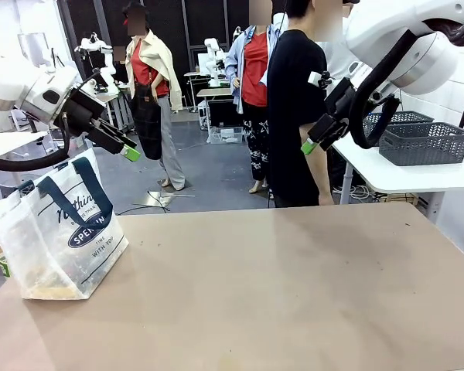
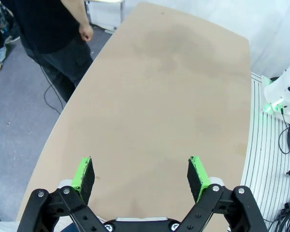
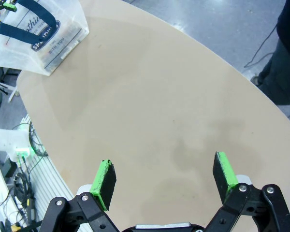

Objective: Transfer purchased items from the store into the shopping bag.
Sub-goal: Move the Reusable shopping bag to the right side of the table.

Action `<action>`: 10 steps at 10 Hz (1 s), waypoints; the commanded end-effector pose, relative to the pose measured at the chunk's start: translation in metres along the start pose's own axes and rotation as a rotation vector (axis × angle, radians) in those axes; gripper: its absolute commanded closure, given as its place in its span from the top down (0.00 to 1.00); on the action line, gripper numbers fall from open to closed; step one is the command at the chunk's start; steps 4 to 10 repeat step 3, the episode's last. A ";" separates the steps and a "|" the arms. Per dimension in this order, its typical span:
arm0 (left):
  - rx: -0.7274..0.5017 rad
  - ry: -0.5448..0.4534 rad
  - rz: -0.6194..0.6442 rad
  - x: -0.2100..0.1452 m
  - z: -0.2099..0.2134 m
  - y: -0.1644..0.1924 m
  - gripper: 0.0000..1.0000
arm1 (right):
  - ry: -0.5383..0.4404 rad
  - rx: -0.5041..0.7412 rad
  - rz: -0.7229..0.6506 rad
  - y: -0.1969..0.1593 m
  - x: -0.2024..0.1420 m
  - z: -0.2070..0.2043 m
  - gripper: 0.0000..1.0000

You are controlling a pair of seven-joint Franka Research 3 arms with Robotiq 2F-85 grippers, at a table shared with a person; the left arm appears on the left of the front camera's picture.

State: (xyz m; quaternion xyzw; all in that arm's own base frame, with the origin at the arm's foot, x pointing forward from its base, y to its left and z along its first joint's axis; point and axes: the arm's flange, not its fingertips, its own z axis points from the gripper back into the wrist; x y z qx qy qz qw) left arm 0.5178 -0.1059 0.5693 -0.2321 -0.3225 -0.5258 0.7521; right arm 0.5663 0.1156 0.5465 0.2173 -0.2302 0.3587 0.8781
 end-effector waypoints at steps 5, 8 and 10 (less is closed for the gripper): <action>-0.006 -0.016 0.006 -0.001 0.000 0.000 1.00 | 0.015 0.002 -0.010 -0.001 0.004 0.002 1.00; -0.006 -0.016 0.006 -0.001 0.000 0.000 1.00 | 0.015 0.002 -0.010 -0.001 0.004 0.002 1.00; -0.006 -0.016 0.006 -0.001 0.000 0.000 1.00 | 0.015 0.002 -0.010 -0.001 0.004 0.002 1.00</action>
